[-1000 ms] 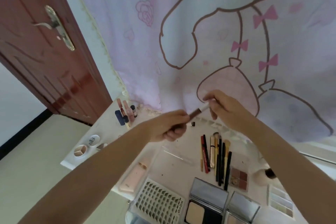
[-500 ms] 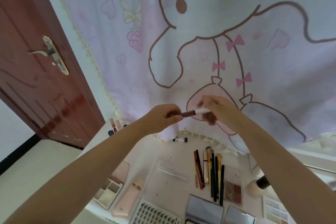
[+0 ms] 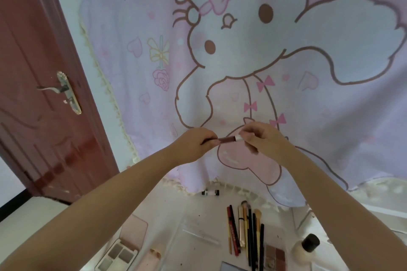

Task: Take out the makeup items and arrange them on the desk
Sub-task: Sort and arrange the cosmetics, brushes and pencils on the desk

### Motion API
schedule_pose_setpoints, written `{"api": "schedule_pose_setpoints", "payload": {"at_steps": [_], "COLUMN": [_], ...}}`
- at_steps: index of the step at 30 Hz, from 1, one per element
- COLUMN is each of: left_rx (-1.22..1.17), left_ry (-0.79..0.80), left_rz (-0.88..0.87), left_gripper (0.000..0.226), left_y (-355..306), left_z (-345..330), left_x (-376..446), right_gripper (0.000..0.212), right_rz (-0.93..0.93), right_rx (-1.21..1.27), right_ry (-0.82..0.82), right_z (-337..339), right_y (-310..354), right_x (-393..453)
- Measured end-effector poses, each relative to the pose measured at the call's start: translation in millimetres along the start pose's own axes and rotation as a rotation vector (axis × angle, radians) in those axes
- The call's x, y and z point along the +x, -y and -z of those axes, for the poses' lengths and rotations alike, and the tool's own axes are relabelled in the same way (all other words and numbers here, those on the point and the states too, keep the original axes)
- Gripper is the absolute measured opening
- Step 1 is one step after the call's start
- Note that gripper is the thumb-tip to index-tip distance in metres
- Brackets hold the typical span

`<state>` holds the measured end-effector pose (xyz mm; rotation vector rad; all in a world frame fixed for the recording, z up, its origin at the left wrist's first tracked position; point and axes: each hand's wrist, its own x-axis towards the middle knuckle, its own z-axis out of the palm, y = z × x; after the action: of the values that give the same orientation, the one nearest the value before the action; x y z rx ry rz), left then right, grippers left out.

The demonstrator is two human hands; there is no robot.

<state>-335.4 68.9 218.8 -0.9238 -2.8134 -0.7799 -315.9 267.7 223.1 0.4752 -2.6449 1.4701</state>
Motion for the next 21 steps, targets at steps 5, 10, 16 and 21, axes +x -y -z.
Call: {"api": "schedule_pose_setpoints", "payload": {"at_steps": [5, 10, 16, 21], "left_rx": [0.022, 0.201, 0.156, 0.171], "left_ry": [-0.091, -0.123, -0.157, -0.116], "left_rz": [-0.032, -0.088, -0.074, -0.101], "left_gripper": [0.03, 0.03, 0.026, 0.024], "left_y": [1.6, 2.2, 4.9, 8.3], "left_z": [8.0, 15.1, 24.9, 26.6], "left_x": [1.0, 3.4, 0.7, -4.4], "right_gripper": [0.013, 0.027, 0.029, 0.028], "right_rz": [-0.005, -0.037, 0.06, -0.012], "right_rx": [0.251, -0.001, 0.263, -0.021], "right_ry": [-0.002, -0.057, -0.058, -0.037], "right_z": [2.7, 1.9, -2.5, -9.8], "right_y": [2.9, 5.2, 14.1, 13.2], "right_x": [1.0, 5.8, 13.9, 16.8]}}
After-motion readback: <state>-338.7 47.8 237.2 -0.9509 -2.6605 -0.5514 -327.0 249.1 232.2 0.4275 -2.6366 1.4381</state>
